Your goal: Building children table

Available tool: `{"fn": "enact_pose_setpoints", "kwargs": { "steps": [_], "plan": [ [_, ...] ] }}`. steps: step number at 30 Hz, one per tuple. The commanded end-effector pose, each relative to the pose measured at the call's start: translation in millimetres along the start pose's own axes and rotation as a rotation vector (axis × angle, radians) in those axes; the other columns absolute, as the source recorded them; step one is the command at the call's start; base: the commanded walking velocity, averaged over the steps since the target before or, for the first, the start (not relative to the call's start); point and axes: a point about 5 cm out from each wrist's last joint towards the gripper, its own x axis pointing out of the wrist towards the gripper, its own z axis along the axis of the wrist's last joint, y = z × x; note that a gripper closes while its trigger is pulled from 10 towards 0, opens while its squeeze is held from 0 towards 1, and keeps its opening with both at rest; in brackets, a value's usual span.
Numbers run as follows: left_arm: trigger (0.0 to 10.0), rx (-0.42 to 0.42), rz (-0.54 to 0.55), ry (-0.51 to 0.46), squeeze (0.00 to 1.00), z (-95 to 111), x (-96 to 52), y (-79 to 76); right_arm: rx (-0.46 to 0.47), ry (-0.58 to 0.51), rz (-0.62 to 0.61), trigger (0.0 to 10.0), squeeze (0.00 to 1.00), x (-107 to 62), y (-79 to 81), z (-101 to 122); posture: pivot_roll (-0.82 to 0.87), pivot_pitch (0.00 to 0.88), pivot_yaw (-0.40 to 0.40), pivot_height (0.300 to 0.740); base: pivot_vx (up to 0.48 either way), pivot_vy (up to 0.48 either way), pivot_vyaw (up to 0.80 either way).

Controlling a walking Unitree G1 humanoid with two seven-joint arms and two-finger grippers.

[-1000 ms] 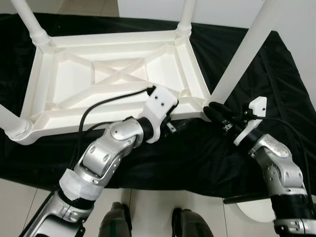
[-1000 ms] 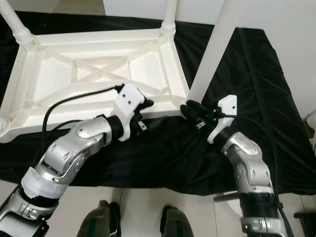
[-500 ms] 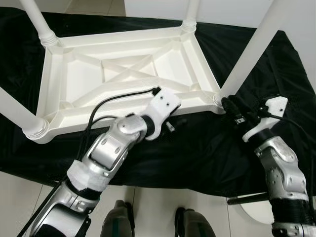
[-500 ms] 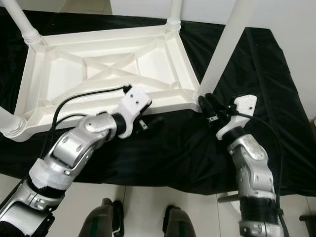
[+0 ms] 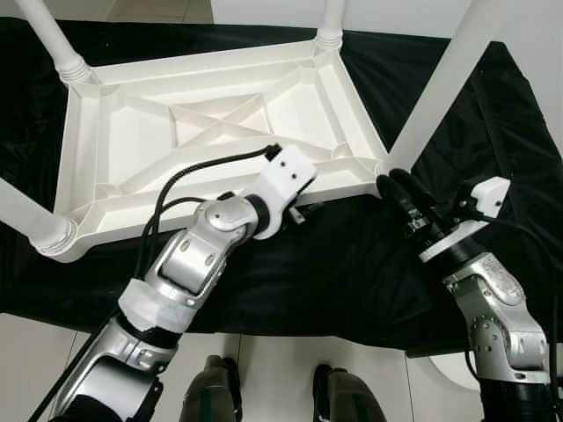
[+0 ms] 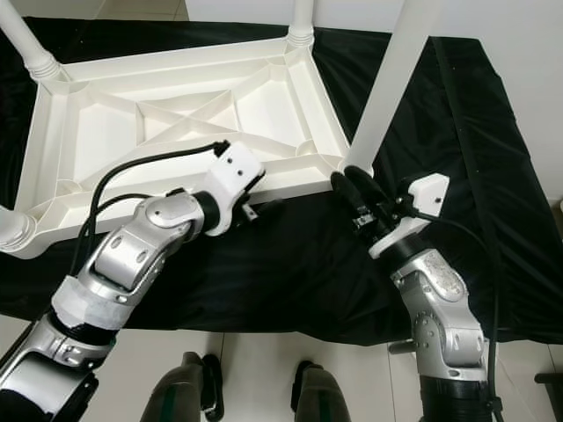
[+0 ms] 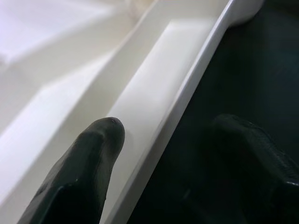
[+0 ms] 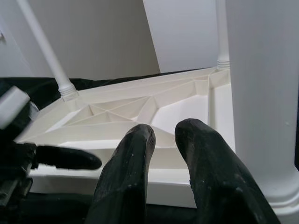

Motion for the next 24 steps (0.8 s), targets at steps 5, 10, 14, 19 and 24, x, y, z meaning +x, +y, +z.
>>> {"fn": "enact_pose_setpoints", "kwargs": {
  "steps": [5, 10, 14, 19, 24],
  "plan": [
    [10.0, -0.02, 0.181, 0.101, 0.0, -18, -7.5, 15.8, 0.017, 0.003, -0.011, 10.0, 0.0, -2.2, 0.4, 3, -0.06, 0.206, 0.048, 0.74, 0.0, 0.0, 0.0],
    [10.0, -0.008, 0.191, 0.137, 0.0, -25, -13.8, 20.2, 0.013, 0.014, -0.012, 10.0, 0.0, -2.3, 2.5, 6, -0.06, 0.206, 0.044, 0.74, 0.0, 0.0, 0.0],
    [10.0, 0.001, 0.182, 0.148, 0.0, -26, -15.2, 17.7, 0.017, 0.021, -0.012, 10.0, 0.0, -2.4, 4.3, 5, -0.06, 0.2, 0.043, 0.74, 0.0, 0.0, 0.0],
    [10.0, 0.001, 0.213, 0.177, 0.0, -32, -18.6, 19.5, 0.021, 0.026, -0.012, 10.0, 0.0, -2.1, 6.4, 4, -0.07, 0.197, 0.044, 0.74, 0.0, 0.0, 0.0],
    [10.0, -0.007, 0.22, 0.176, 0.0, -34, -18.5, 17.8, 0.018, 0.03, -0.018, 10.0, 0.0, -2.5, 6.5, 5, -0.07, 0.193, 0.044, 0.74, 0.0, 0.0, 0.0]
  ]
}}
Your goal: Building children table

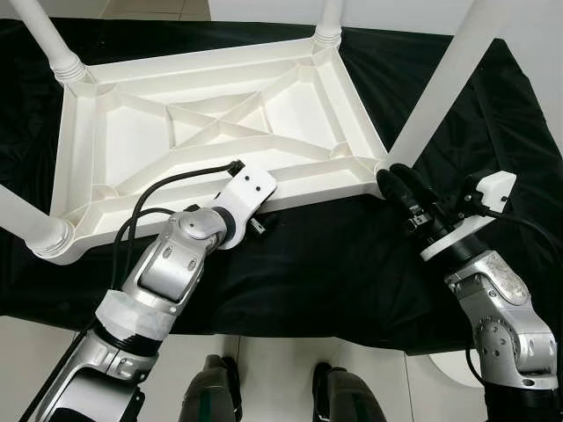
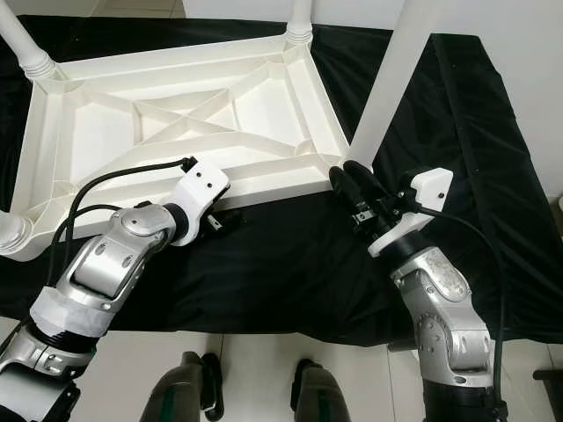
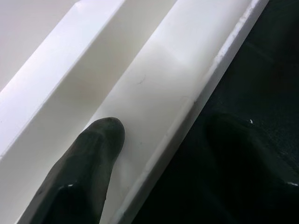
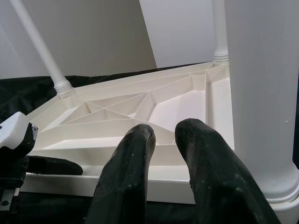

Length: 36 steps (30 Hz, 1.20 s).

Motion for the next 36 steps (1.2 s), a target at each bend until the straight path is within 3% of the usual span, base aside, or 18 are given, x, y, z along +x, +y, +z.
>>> {"fn": "enact_pose_setpoints", "kwargs": {
  "steps": [1, 4, 5, 6, 7, 8, 9, 14, 20, 30, 36],
  "plan": [
    [10.0, -0.009, 0.123, 0.028, 0.0, -8, -0.6, 3.7, 0.01, 0.008, -0.005, 10.0, 0.0, -2.6, 1.0, -1, -0.08, 0.186, 0.045, 0.74, 0.0, 0.0, 0.0],
    [10.0, -0.035, 0.15, 0.007, 0.0, -6, -0.9, 3.6, 0.009, 0.009, -0.008, 10.0, 0.0, -2.5, 1.1, -1, -0.08, 0.183, 0.046, 0.74, 0.0, 0.0, 0.0],
    [8.6, -0.046, 0.181, -0.01, 0.0, -4, -1.5, 4.5, 0.008, 0.008, -0.012, 10.0, 0.0, -2.3, 1.6, -1, -0.08, 0.182, 0.048, 0.74, 0.0, 0.0, 0.0],
    [8.6, -0.046, 0.181, -0.01, 0.0, -4, -1.5, 4.5, 0.008, 0.008, -0.012, 10.0, 0.0, -2.3, 1.6, -1, -0.08, 0.182, 0.048, 0.74, 0.0, 0.0, 0.0],
    [4.4, -0.034, 0.219, -0.009, 0.0, -4, -1.6, 6.0, 0.012, 0.006, -0.017, 10.0, 0.0, -2.2, 1.9, -2, -0.08, 0.182, 0.048, 0.74, 0.0, 0.0, 0.0],
    [4.4, -0.034, 0.219, -0.009, 0.0, -4, -1.6, 6.0, 0.012, 0.006, -0.017, 10.0, 0.0, -2.2, 1.9, -2, -0.08, 0.182, 0.048, 0.74, 0.0, 0.0, 0.0],
    [0.0, -0.022, 0.251, -0.009, 0.0, -5, -2.1, 6.5, 0.013, 0.004, -0.02, 10.0, 0.0, -2.0, 2.6, -2, -0.08, 0.184, 0.047, 0.74, 0.0, 0.0, 0.0],
    [0.0, -0.022, 0.281, -0.013, 0.0, -6, -2.5, 4.7, 0.018, 0.003, -0.025, 10.0, 0.0, -1.9, 3.2, -2, -0.08, 0.186, 0.047, 0.74, 0.0, 0.0, 0.0],
    [0.0, -0.078, 0.291, -0.032, 0.0, -5, -3.4, -10.2, 0.021, 0.002, -0.031, 10.0, 0.0, -0.9, 4.2, -3, -0.08, 0.188, 0.046, 0.74, 0.0, 0.0, 0.0],
    [0.0, -0.11, 0.385, -0.036, 0.0, -6, -4.0, -5.9, 0.036, -0.016, -0.056, 10.0, 0.0, 3.5, 7.5, -3, -0.08, 0.193, 0.037, 0.74, 0.0, 0.0, 0.0],
    [0.0, -0.173, 0.451, -0.085, 0.0, 8, 8.6, -5.8, 0.062, -0.048, -0.088, 10.0, 0.0, 12.2, 13.6, -3, -0.08, 0.195, 0.038, 0.74, 0.0, 0.0, 0.0]
  ]
}}
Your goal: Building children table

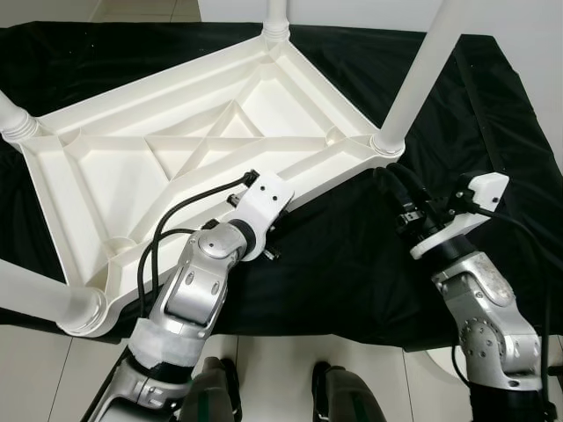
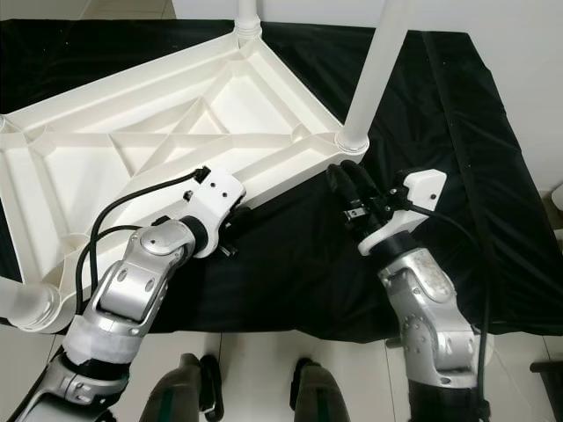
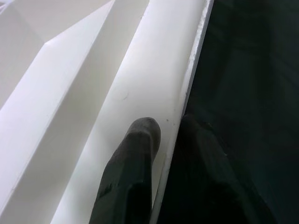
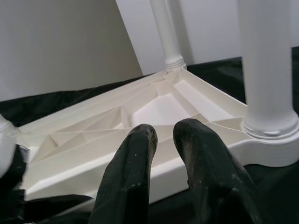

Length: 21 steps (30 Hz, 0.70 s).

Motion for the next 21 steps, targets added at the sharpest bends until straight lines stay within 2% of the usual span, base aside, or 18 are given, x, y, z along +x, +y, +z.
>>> {"fn": "enact_pose_setpoints", "kwargs": {
  "steps": [1, 2, 3, 4, 7, 9, 12, 13, 17, 20, 21],
  "plan": [
    [0.0, -0.03, 0.412, -0.007, 0.0, 1, 0.9, 19.6, -0.001, -0.009, 0.004, 10.0, 0.0, 1.8, 5.2, 1, -0.08, 0.195, 0.038, 0.74, 0.0, 0.0, 0.0],
    [7.3, -0.027, 0.407, -0.021, 0.0, 5, 2.2, 18.5, 0.0, -0.01, 0.004, 10.0, 0.0, 2.3, 6.0, 1, -0.08, 0.197, 0.043, 0.74, 0.0, 0.0, 0.0],
    [7.3, -0.026, 0.404, -0.028, 0.0, 7, 2.6, 18.0, 0.001, -0.01, 0.004, 10.0, 0.0, 2.4, 6.5, 1, -0.08, 0.197, 0.043, 0.74, 0.0, 0.0, 0.0],
    [10.0, -0.026, 0.393, -0.03, 0.0, 7, 2.7, 16.9, 0.001, -0.011, 0.001, 10.0, 0.0, 2.5, 6.8, 0, -0.08, 0.198, 0.048, 0.74, 0.0, 0.0, 0.0],
    [10.0, -0.029, 0.348, -0.062, 0.0, 10, 2.4, 12.6, 0.001, -0.011, -0.002, 10.0, 0.0, 2.0, 7.0, 0, -0.08, 0.201, 0.051, 0.74, 0.0, 0.0, 0.0],
    [10.0, -0.047, 0.252, -0.126, 0.0, 15, 0.0, 3.5, 0.0, -0.01, -0.011, 10.0, 0.0, 0.7, 7.1, 0, -0.08, 0.204, 0.054, 0.74, 0.0, 0.0, 0.0],
    [10.0, -0.05, 0.222, -0.156, 0.0, 17, -3.1, 1.3, 0.002, -0.009, -0.015, 10.0, 0.0, 0.2, 7.2, -1, -0.08, 0.204, 0.054, 0.74, 0.0, 0.0, 0.0],
    [10.0, -0.047, 0.181, -0.196, 1.0, 18, -7.8, -0.5, 0.004, -0.008, -0.021, 10.0, 0.0, 0.2, 7.8, -2, -0.07, 0.205, 0.055, 0.74, 0.0, 0.0, 0.0],
    [10.0, -0.041, 0.166, -0.209, 1.0, 19, -9.3, -0.8, 0.005, -0.007, -0.022, 10.0, 0.0, 0.5, 8.2, -2, -0.07, 0.205, 0.055, 0.74, 0.0, 0.0, 0.0],
    [10.0, -0.029, 0.097, -0.244, 1.0, 23, -14.1, -4.6, 0.006, -0.006, -0.025, 10.0, 0.0, 1.9, 9.5, -4, -0.06, 0.203, 0.054, 0.74, 0.0, 0.0, 0.0],
    [10.0, -0.007, 0.036, -0.261, 0.77, 24, -19.1, -8.8, 0.007, -0.005, -0.024, 10.0, 0.0, 2.5, 10.1, -4, -0.06, 0.203, 0.054, 0.74, 0.0, 0.0, 0.0]
  ]
}}
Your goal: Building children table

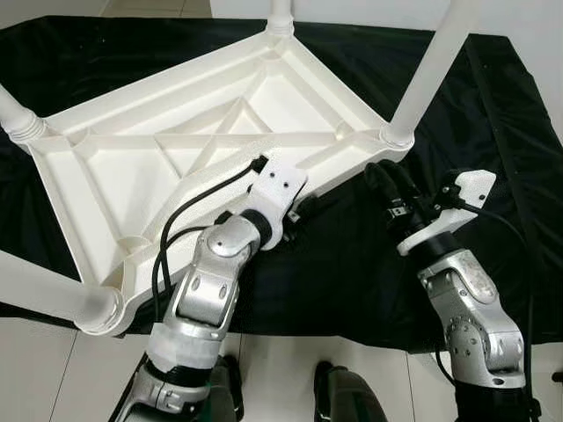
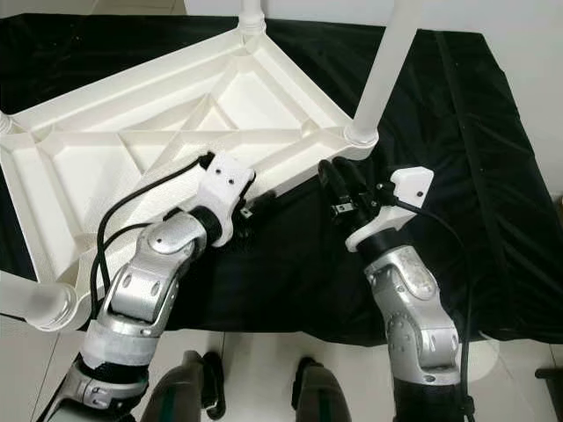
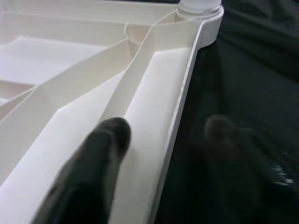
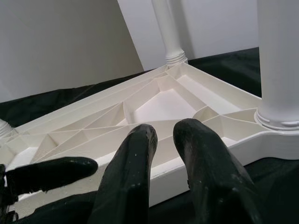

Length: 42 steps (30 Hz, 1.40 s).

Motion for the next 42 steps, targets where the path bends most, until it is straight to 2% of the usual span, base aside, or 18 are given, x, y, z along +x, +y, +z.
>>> {"fn": "enact_pose_setpoints", "kwargs": {
  "steps": [1, 2, 3, 4, 5, 6, 8, 10, 14, 19, 26, 29, 42],
  "plan": [
    [10.0, 0.004, 0.044, -0.016, 0.77, 0, -5.2, 0.7, 0.0, -0.007, 0.002, 10.0, 0.0, -0.3, 2.9, 0, -0.06, 0.203, 0.054, 0.74, 0.0, 0.0, 0.0],
    [10.0, 0.011, -0.018, -0.023, 0.0, 2, -11.3, -2.7, 0.002, -0.006, 0.003, 10.0, 0.0, 0.1, 3.2, 0, -0.06, 0.203, 0.054, 0.74, 0.0, 0.0, 0.0],
    [10.0, -0.015, -0.089, -0.026, 0.0, 1, -20.9, -4.8, 0.002, -0.004, 0.003, 10.0, 0.0, 0.3, 3.4, -1, -0.05, 0.202, 0.052, 0.74, 0.0, 0.0, 0.0],
    [10.0, -0.015, -0.089, -0.026, 0.0, 1, -20.9, -4.8, 0.002, -0.004, 0.003, 10.0, 0.0, 0.3, 3.4, -1, -0.05, 0.202, 0.052, 0.74, 0.0, 0.0, 0.0],
    [10.0, -0.035, -0.133, -0.028, 0.0, 1, -27.5, -6.0, 0.003, -0.003, 0.004, 10.0, 0.0, 0.5, 3.5, -2, -0.05, 0.202, 0.052, 0.74, 0.0, 0.0, 0.0],
    [10.0, -0.035, -0.133, -0.028, 0.0, 1, -27.5, -6.0, 0.003, -0.003, 0.004, 10.0, 0.0, 0.5, 3.5, -2, -0.05, 0.202, 0.052, 0.74, 0.0, 0.0, 0.0],
    [10.0, -0.016, -0.203, -0.013, 0.0, -3, -42.1, -5.3, 0.004, -0.002, 0.004, 10.0, 0.0, 0.6, 3.6, -2, -0.05, 0.201, 0.05, 0.74, 0.0, 0.0, 0.0],
    [10.0, 0.039, -0.206, 0.005, 0.0, -7, -54.8, 2.6, 0.008, -0.001, 0.007, 10.0, 0.0, 1.4, 4.2, -3, -0.05, 0.2, 0.048, 0.74, 0.0, 0.0, 0.0],
    [10.0, 0.061, -0.187, 0.028, 0.0, -10, -61.6, 9.2, 0.009, 0.001, 0.009, 10.0, 0.0, 1.9, 5.1, -4, -0.04, 0.197, 0.045, 0.74, 0.0, 0.0, 0.0],
    [10.0, 0.092, -0.206, 0.097, 0.0, -19, -77.9, 16.0, 0.008, 0.005, 0.012, 10.0, 0.0, 2.2, 4.8, -5, -0.03, 0.192, 0.038, 0.74, 0.0, 0.0, 0.0],
    [10.0, 0.099, -0.182, 0.146, 0.0, -27, -82.4, 21.5, 0.01, 0.004, 0.015, 10.0, 0.0, 3.4, 4.6, -5, -0.03, 0.192, 0.034, 0.74, 0.0, 0.0, 0.0],
    [10.0, 0.09, -0.135, 0.185, 0.0, -33, -82.1, 22.1, 0.011, 0.001, 0.015, 10.0, 0.0, 4.3, 5.0, -4, -0.03, 0.192, 0.034, 0.74, 0.0, 0.0, 0.0],
    [10.0, 0.022, -0.05, 0.19, 0.0, -35, -76.3, 21.5, 0.013, -0.003, 0.008, 10.0, 0.0, 5.2, 4.6, -5, -0.03, 0.209, 0.035, 0.74, 0.0, 0.0, 0.0]
  ]
}}
